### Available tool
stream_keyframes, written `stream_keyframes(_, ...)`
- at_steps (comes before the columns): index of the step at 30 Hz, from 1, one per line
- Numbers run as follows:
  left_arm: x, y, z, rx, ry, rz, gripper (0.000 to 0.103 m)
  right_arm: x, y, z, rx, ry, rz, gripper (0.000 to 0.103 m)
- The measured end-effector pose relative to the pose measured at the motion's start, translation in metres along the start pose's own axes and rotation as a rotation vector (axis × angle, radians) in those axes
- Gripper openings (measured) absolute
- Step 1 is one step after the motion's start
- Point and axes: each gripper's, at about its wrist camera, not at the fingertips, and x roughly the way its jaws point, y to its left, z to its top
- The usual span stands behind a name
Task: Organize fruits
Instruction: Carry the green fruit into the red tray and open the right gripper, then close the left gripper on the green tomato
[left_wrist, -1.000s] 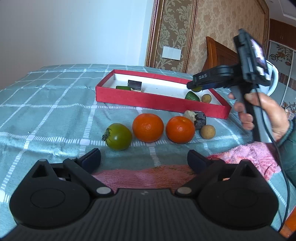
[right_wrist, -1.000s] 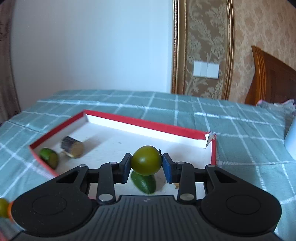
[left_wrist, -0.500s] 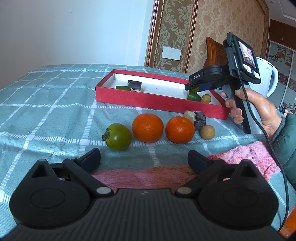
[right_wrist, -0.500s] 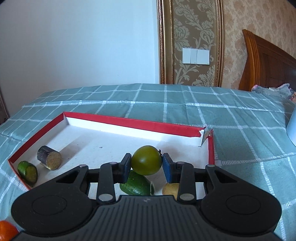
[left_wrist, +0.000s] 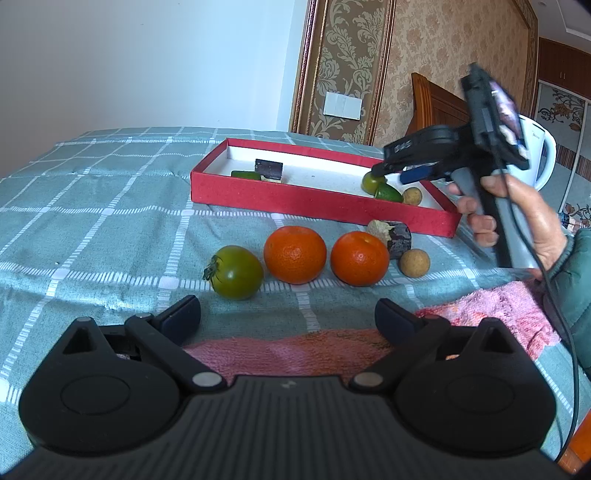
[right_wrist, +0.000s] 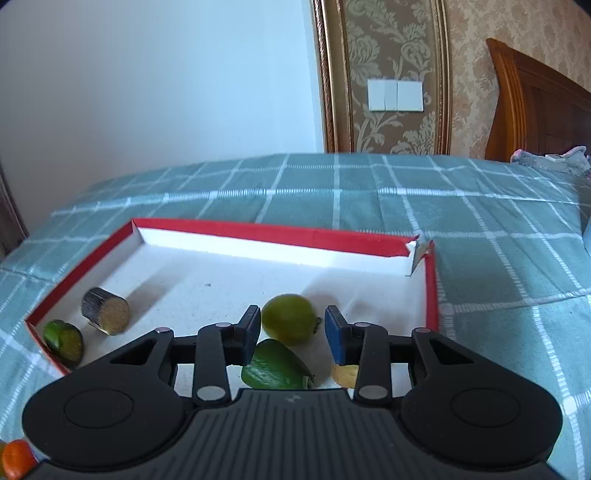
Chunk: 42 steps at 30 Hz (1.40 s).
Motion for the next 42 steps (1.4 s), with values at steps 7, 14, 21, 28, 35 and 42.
stream_keyframes(7,0.001,0.0,0.0,-0.002,0.0,0.009,0.1,-0.058,0.003,-0.02,0.021,-0.088,0.095,0.062)
stream_keyframes(14,-0.002,0.0,0.0,-0.03,-0.013,0.075,0.1,-0.097,0.016,-0.056,-0.009,-0.179,0.124,0.07)
stream_keyframes(21,-0.011,0.006,0.009,-0.036,-0.039,0.165,0.096,-0.11,0.027,-0.064,-0.081,-0.255,0.099,0.076)
stream_keyframes(28,-0.001,0.002,0.018,0.051,-0.003,0.224,0.082,-0.11,0.027,-0.065,-0.079,-0.252,0.107,0.076)
stream_keyframes(35,0.009,0.006,0.02,0.067,0.035,0.206,0.067,-0.107,0.03,-0.067,-0.089,-0.234,0.108,0.078)
stream_keyframes(42,0.013,0.007,0.024,0.095,0.039,0.188,0.051,-0.107,0.033,-0.069,-0.106,-0.231,0.101,0.081)
